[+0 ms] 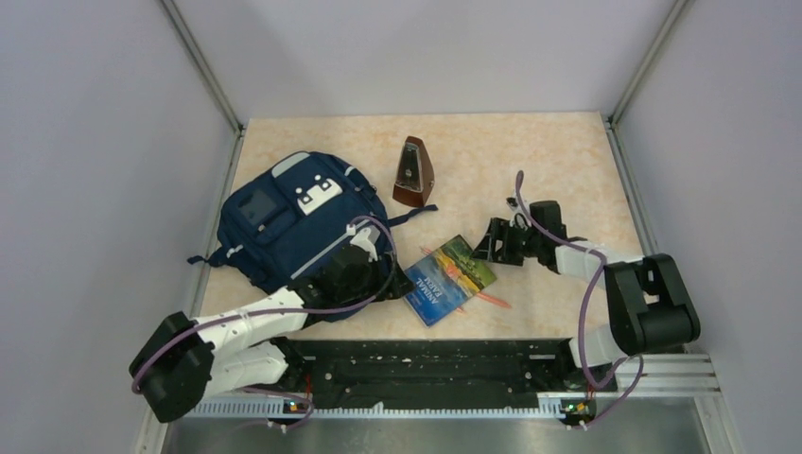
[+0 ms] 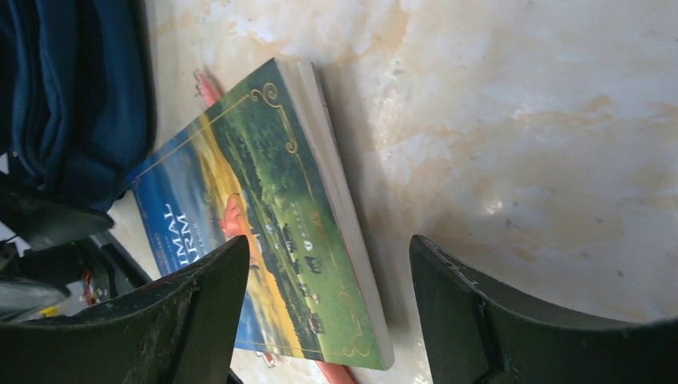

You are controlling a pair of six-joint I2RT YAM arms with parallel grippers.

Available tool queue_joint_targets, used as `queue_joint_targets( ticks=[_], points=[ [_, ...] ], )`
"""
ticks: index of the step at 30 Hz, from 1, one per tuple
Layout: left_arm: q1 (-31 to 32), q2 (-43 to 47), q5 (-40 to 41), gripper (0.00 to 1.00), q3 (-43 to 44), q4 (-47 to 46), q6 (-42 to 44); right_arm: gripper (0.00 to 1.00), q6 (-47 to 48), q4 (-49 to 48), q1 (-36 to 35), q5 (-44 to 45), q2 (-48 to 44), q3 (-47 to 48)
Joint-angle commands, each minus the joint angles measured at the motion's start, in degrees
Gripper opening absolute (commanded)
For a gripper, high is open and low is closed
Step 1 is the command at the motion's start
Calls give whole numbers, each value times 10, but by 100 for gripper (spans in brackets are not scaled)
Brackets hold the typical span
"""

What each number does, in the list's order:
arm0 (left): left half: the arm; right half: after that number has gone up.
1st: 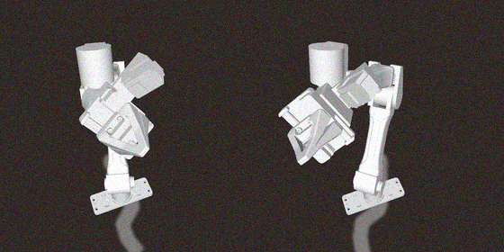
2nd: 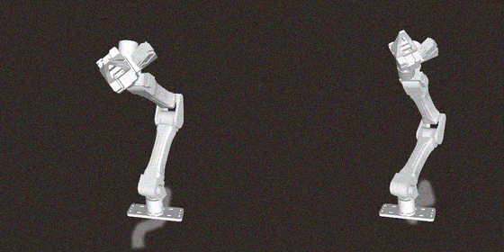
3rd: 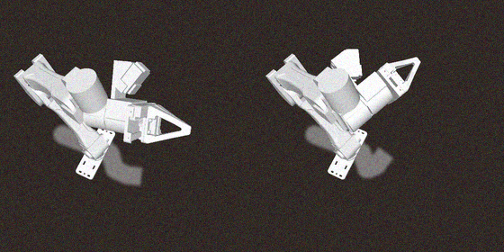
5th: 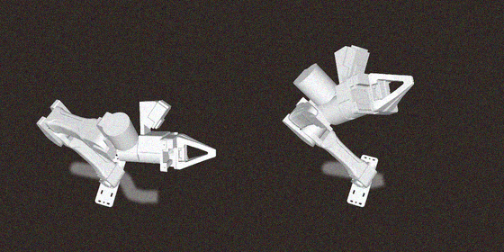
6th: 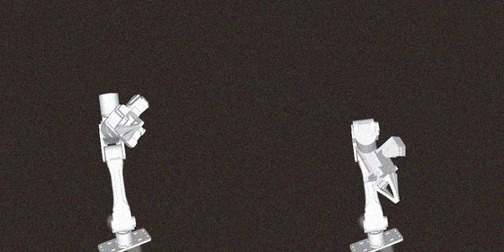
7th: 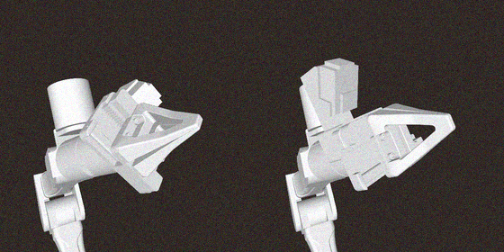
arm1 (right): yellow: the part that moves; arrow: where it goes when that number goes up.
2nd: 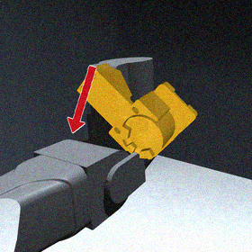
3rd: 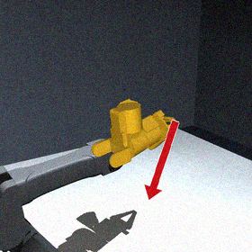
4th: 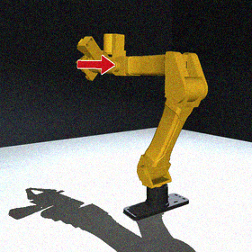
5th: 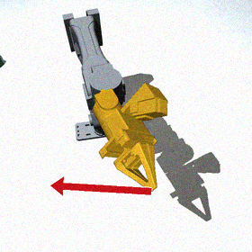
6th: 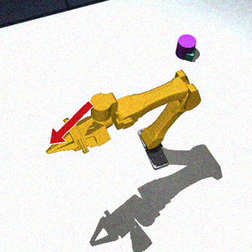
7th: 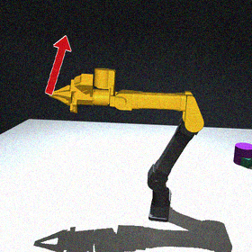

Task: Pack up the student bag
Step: Pick up the book from the center of the board.

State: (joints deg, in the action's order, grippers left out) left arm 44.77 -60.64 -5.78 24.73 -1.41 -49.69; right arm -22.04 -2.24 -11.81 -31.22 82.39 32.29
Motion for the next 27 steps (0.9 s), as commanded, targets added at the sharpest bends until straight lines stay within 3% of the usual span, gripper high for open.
queue_joint_targets(
  ticks=[1,8,14,18,22,27],
  points=[
    [19,-42,-9,74,4,-65,-56,71,8,-34,3,-66,29,27],
    [19,-118,-17,73,-1,-95,-73,68,13,-28,2,-95,50,22],
    [21,-177,-40,59,-18,-173,-108,63,1,-34,2,-132,55,24],
    [21,-198,-34,51,-12,-175,-104,57,-5,-40,2,-164,60,27],
    [22,-224,-40,39,-6,-187,-107,41,-25,-59,2,-197,61,26],
    [22,-228,-29,32,-5,-174,-106,20,-54,-77,2,-230,38,23]
  ],
)
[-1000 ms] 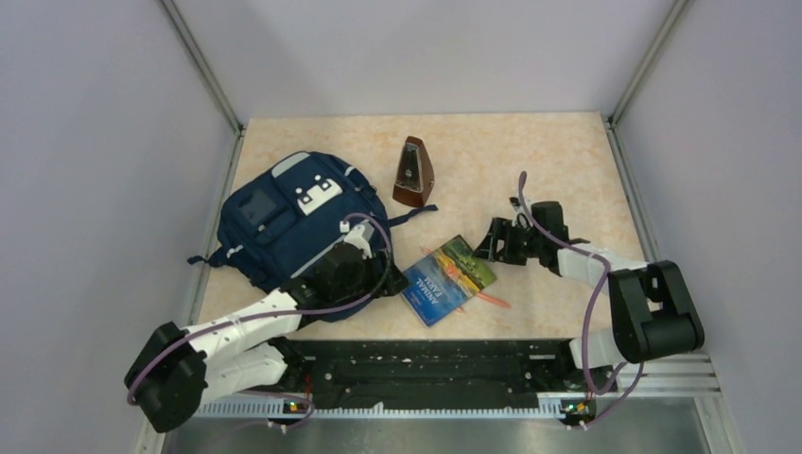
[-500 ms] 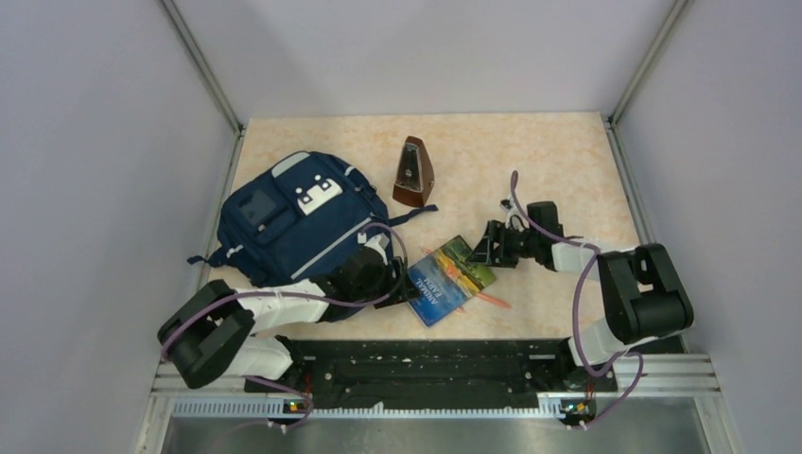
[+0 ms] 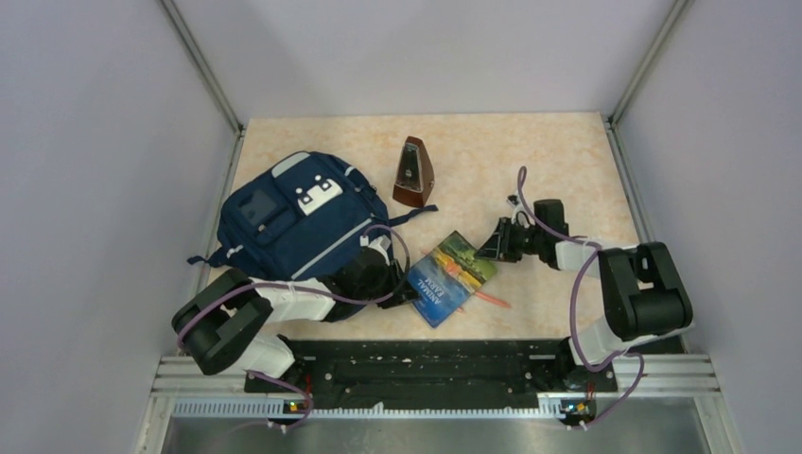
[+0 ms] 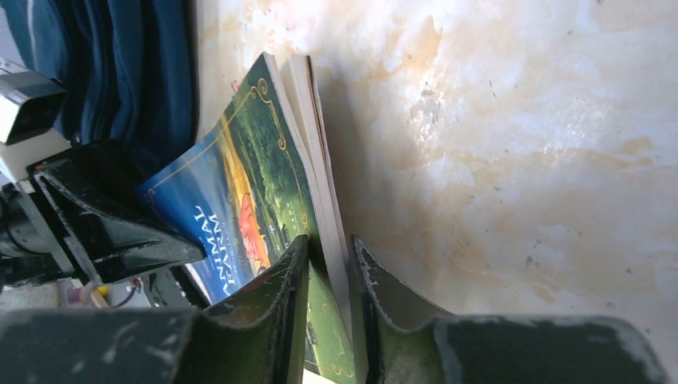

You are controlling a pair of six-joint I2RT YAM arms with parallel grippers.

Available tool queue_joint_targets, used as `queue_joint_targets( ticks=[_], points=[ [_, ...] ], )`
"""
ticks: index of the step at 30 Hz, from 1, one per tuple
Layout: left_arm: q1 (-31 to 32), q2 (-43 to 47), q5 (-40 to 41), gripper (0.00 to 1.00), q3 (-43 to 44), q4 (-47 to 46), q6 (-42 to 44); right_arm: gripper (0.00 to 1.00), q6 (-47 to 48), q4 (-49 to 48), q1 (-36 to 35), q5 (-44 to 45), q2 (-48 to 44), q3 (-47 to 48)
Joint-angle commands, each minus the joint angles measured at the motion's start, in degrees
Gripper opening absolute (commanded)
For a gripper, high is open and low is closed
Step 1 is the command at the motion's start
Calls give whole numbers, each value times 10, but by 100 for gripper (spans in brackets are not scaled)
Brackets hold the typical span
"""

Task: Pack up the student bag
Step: Pick up the book from the center of the board.

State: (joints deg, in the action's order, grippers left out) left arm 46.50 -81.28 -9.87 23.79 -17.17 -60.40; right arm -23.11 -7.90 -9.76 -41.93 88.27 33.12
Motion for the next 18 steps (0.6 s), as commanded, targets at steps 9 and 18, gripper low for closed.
queue_joint_targets(
  ticks=[9,18],
  points=[
    [5,-1,41,3,3,13,17,15,-36,-5,-31,-191,-31,24],
    [4,54,61,0,-33,-25,42,23,-21,7,-87,-193,-18,40]
  ],
)
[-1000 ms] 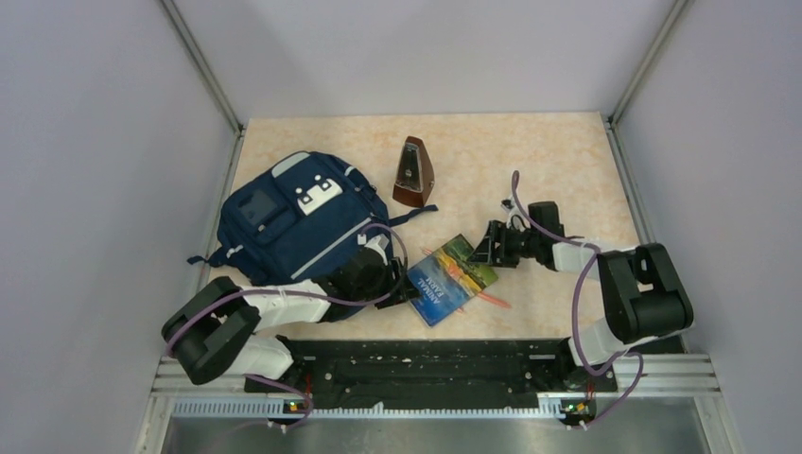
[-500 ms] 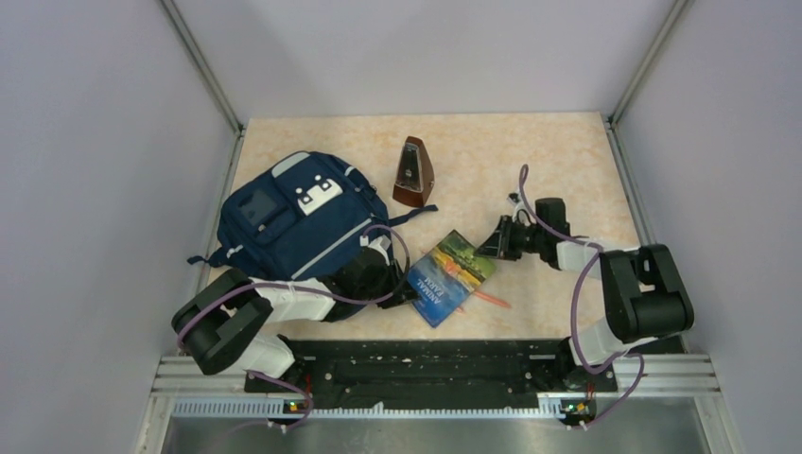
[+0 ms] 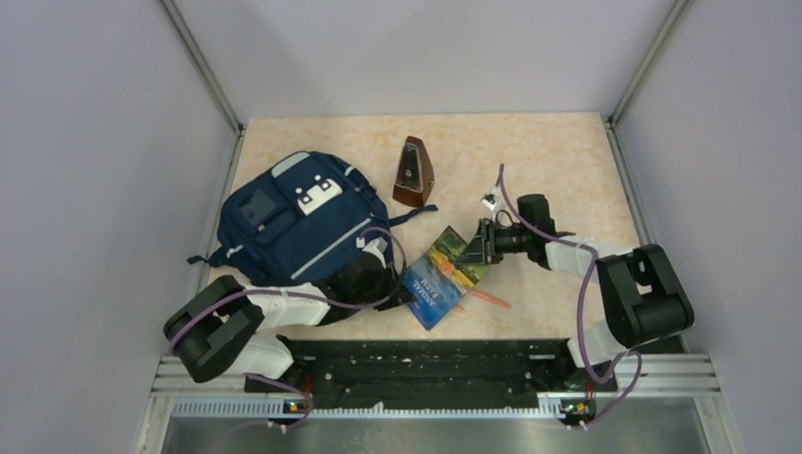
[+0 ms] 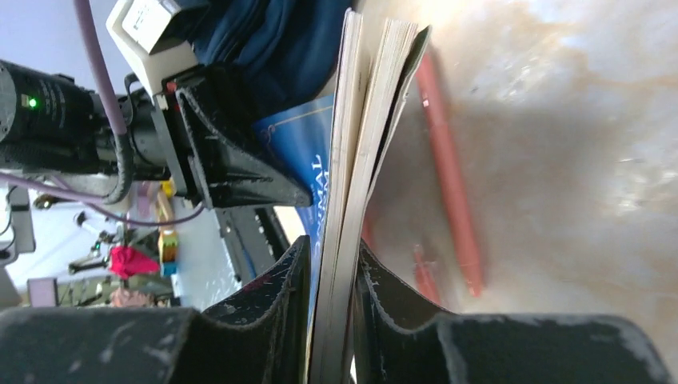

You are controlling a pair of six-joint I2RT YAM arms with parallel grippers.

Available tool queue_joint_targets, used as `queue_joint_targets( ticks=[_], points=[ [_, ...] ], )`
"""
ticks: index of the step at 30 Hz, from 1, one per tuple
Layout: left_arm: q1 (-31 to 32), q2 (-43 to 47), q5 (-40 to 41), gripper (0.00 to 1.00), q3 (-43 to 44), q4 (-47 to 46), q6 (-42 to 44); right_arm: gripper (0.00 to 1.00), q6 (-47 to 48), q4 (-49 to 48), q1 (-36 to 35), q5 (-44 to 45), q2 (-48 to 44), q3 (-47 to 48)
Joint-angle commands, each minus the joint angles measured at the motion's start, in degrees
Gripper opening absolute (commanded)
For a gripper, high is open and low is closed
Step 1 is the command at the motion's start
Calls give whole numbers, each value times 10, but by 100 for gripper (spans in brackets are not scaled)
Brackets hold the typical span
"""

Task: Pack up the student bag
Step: Pick up the book from the center of the board, then place the book in the student bag.

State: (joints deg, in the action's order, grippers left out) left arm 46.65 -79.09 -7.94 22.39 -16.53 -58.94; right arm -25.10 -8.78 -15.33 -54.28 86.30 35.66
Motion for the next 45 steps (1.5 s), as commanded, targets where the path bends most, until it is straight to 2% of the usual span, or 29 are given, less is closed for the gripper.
queue_joint_targets(
  ticks=[1,4,7,8,11,12,15,16,21,24,29,30,34,45],
  points=[
    [3,41,48,0,-21,-28,31,23,-3,16,-32,-68,1,14],
    [3,67,62,0,-22,-7,45,14,-12,14,-34,-54,-9,16],
    [3,94,72,0,-14,21,69,1,-26,11,-33,-29,-32,21],
    [3,105,74,1,-5,35,81,0,-31,14,-34,-15,-49,24],
    [3,149,112,14,35,99,133,0,-39,40,-33,40,-97,42],
    [3,171,125,22,52,127,154,0,-42,52,-33,59,-118,48],
    [3,215,164,52,108,210,211,0,-47,101,-31,118,-178,78],
    [2,225,177,59,126,232,228,0,-46,121,-30,139,-197,91],
    [2,252,265,73,199,352,306,0,-46,178,-12,250,-285,128],
    [1,241,314,74,217,408,325,0,-45,193,-12,315,-329,134],
    [1,214,311,70,201,422,318,0,-39,205,-13,364,-368,127],
    [1,208,315,69,193,419,315,0,-37,206,-13,366,-371,126],
    [2,184,338,57,182,415,298,0,-36,205,-13,360,-374,118],
    [1,124,281,51,165,376,260,0,-44,178,-13,341,-360,102]
  ],
)
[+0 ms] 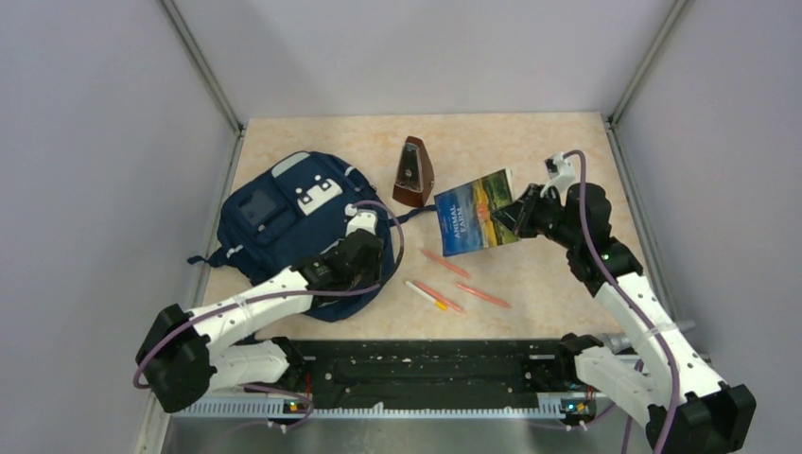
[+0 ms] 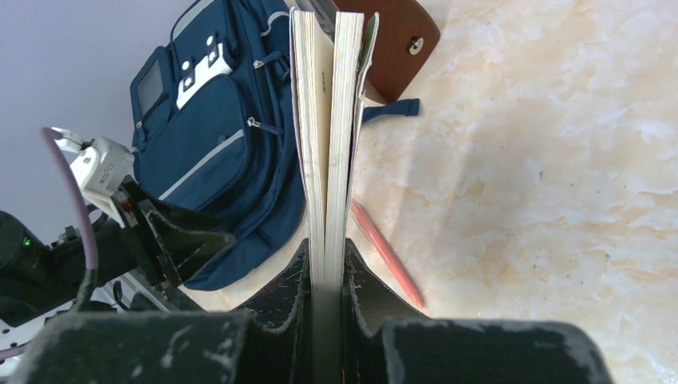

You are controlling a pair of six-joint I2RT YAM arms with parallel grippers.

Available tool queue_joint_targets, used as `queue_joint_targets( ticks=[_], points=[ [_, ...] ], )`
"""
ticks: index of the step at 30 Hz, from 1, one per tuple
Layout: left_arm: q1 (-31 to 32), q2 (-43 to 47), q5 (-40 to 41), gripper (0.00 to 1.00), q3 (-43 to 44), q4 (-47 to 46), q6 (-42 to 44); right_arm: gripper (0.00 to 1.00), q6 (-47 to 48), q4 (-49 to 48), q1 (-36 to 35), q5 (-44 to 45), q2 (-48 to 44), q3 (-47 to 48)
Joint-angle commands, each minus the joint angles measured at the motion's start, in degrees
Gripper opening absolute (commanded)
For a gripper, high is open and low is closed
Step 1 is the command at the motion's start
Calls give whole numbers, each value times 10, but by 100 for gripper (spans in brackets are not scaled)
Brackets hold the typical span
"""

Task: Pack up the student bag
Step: Place the book in the student bag.

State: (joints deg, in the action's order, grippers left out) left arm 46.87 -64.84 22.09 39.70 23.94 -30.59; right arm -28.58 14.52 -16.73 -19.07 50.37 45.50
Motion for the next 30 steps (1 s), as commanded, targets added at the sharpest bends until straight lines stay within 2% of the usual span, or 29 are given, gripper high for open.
queue_joint_targets(
  ticks=[1,7,13,23,30],
  points=[
    [0,-22,-27,50,-8,-31,-25,0,-10,-55,1,-12,1,3],
    [0,-34,-36,45,-9,-37,-38,0,-10,-59,1,-14,4,-4],
    [11,-10,-42,42,-18,-41,-44,0,-10,-62,1,-15,7,-11],
    [40,60,-18,42,-45,-38,-83,0,-18,-79,1,-33,15,-23],
    [40,22,24,44,-32,-6,-66,0,-27,-94,2,-52,21,-28]
  ],
)
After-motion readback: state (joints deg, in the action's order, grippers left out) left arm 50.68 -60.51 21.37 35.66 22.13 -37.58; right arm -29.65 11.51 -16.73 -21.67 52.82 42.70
